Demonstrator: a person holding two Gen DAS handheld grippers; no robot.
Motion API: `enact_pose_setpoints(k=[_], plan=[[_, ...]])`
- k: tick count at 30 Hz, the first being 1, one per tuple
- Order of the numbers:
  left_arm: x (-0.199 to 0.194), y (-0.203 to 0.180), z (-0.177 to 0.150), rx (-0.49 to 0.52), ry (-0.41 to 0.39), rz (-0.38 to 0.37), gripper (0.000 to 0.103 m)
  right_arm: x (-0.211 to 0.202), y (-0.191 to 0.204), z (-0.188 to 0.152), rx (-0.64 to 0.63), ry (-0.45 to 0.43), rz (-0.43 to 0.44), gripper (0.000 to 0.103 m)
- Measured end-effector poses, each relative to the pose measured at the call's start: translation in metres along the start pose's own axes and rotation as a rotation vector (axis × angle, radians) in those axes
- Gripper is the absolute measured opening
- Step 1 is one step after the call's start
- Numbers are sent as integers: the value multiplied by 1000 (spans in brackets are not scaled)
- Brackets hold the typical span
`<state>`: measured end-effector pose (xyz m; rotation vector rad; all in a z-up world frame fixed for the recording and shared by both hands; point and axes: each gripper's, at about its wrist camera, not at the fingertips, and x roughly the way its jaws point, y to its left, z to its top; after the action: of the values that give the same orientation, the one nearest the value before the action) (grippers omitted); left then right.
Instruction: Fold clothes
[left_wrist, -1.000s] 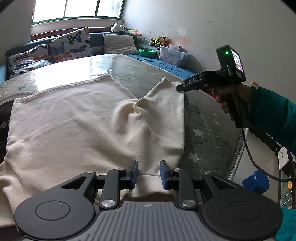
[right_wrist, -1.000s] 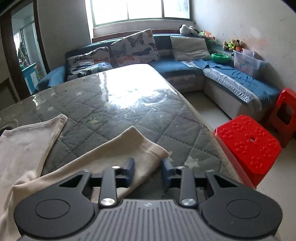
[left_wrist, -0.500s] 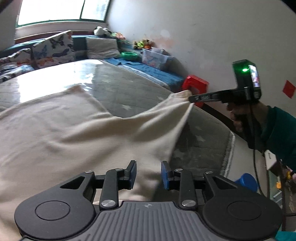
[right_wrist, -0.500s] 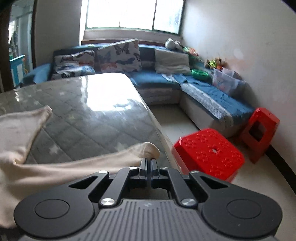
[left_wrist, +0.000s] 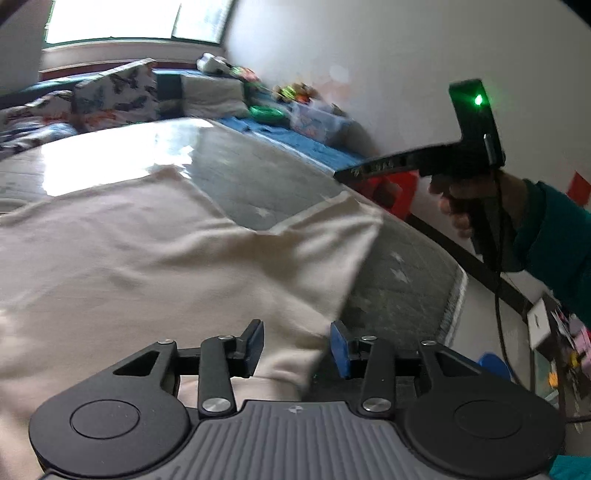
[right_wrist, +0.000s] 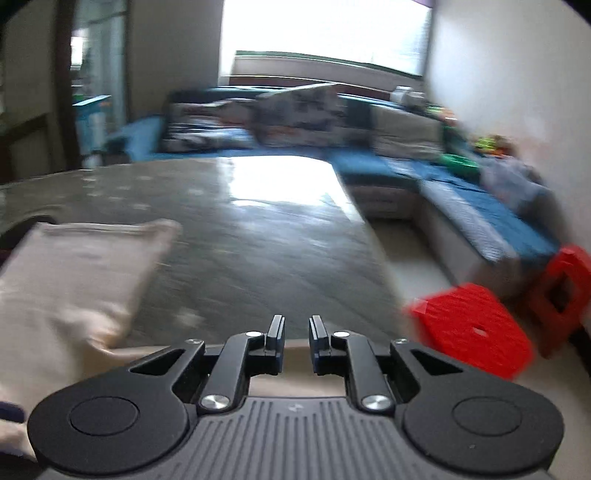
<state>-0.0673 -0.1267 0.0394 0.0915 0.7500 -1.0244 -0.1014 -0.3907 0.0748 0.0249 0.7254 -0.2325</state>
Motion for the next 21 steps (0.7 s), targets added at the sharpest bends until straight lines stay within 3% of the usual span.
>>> enact_pose_setpoints(k=[6,13,21], plan=[[-39,41,-4,-86,-50,157,49,41,47,34,-70,23,155,15],[-59,86,-19,-206,-49,279,49,95,87,57,-111,58,215,15],[-67,117,-30,-281,-41,330,49,145,105,73,-137,95,204,15]])
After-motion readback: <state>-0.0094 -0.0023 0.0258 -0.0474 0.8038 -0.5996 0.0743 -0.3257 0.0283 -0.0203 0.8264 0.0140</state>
